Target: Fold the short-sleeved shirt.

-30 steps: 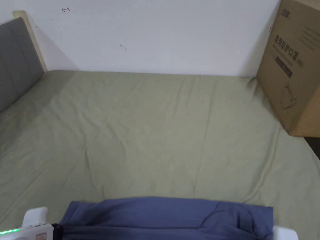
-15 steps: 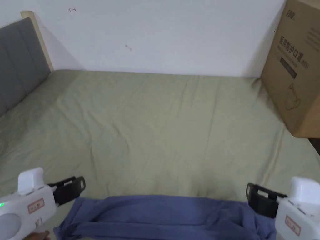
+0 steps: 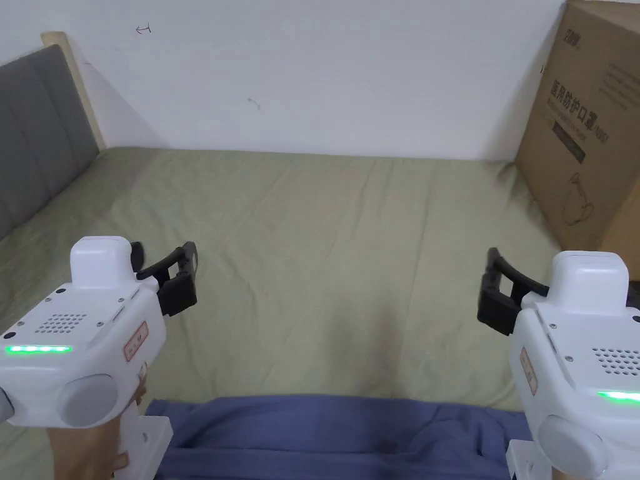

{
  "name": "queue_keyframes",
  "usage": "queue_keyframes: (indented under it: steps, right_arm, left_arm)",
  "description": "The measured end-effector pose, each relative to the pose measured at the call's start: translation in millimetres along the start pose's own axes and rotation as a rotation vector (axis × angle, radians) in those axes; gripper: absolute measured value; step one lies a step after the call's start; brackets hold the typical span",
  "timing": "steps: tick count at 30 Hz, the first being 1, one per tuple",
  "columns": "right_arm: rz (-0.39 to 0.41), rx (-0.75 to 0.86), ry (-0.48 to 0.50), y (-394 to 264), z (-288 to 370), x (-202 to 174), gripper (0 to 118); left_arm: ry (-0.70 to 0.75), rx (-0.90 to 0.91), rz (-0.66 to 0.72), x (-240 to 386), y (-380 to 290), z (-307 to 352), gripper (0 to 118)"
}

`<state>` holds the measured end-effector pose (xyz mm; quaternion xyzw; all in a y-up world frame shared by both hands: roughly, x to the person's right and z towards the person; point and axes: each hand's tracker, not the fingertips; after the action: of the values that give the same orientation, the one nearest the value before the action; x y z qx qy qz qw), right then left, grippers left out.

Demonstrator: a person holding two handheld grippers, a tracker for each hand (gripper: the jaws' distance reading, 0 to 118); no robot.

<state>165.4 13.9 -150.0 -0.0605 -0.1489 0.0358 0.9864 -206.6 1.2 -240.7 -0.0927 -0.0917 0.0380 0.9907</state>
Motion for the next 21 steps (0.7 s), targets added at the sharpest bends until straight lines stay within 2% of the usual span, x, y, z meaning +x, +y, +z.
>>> queue_keyframes:
  steps: [2, 3, 5, 13, 19, 21]
  right_arm:
    - [-0.006, 0.003, -0.006, -1, 0, 1, 23]
    - [-0.011, 0.008, -0.011, -2, 0, 0, 0]
    - [-0.016, 0.009, 0.011, -2, 2, 2, 0]
    - [-0.013, 0.001, 0.010, -4, 4, 3, 0]
    - [-0.017, -0.003, 0.015, -5, 4, 3, 0]
    - [-0.017, -0.005, 0.020, -5, 4, 3, 0]
  left_arm:
    - [-0.031, -0.002, -0.004, 5, -1, 0, 9]
    - [-0.028, -0.001, 0.003, 8, -1, 0, 0]
    - [-0.087, -0.027, 0.034, 8, 0, -2, 0]
    - [-0.063, -0.043, -0.003, 7, -3, -3, 0]
    - [-0.069, -0.062, 0.008, 1, -2, -4, 0]
    - [-0.098, -0.107, 0.054, -6, -2, -8, 0]
